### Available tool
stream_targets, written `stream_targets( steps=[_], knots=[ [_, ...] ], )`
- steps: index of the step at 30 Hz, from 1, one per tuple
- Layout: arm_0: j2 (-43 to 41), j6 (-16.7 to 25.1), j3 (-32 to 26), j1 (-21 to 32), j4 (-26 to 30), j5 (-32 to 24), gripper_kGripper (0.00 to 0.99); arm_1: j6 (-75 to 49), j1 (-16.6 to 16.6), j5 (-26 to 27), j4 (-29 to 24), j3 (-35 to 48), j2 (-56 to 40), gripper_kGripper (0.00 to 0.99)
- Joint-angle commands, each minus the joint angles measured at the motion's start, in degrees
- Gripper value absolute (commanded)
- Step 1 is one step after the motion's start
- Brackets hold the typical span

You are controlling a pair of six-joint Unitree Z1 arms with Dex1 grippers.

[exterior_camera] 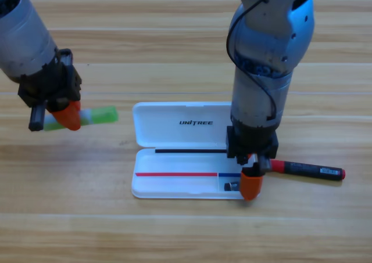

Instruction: Clean up eraser and pencils

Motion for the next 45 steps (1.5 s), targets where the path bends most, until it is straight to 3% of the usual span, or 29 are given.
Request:
stream_targets(
  steps=[1, 6, 11, 17, 23, 33, 34, 38, 40, 45],
  knots=[
    [1.7, -2.6, -2.4, -5.0, 1.5, 0.4, 0.0, -0.1, 1.7, 0.5, 3.4, 2.3, -8.3, 0.741],
    [3.1, -4.9, -6.6, -10.5, 3.3, 0.2, 0.0, -1.2, 0.6, -2.0, 3.5, 7.4, -13.2, 0.742],
    [7.3, -6.0, -9.6, -15.0, 4.0, -0.3, 0.0, -3.1, -3.0, -6.6, 2.3, 11.8, -12.9, 0.741],
    [13.3, -6.3, -10.7, -18.1, 2.4, -0.3, 0.0, -5.8, -8.1, -8.5, -5.2, 16.9, -9.9, 0.741],
    [18.0, -7.0, -10.1, -18.8, -1.1, -0.5, 0.0, -8.0, -11.2, -8.5, -8.9, 17.0, -5.6, 0.741],
    [21.9, -7.1, -10.5, -18.8, -3.4, -0.5, 0.0, -8.5, -11.6, -4.6, -9.1, 15.9, -2.1, 0.726],
    [22.1, -7.1, -10.6, -18.8, -3.5, -0.5, 0.0, -8.6, -11.6, -4.1, -9.1, 15.8, -2.0, 0.649],
    [22.6, -7.1, -11.0, -18.8, -3.7, -0.5, 0.0, -9.6, -11.6, -2.3, -9.1, 15.8, -1.7, 0.155],
    [22.7, -7.1, -11.2, -18.8, -3.7, -0.5, 0.0, -9.7, -11.6, -2.2, -9.1, 15.8, -1.4, 0.0],
    [22.9, -7.3, -11.5, -18.8, -3.7, -0.4, 0.0, -9.9, -11.6, -2.6, -8.9, 16.8, -2.0, 0.0]
  ],
)
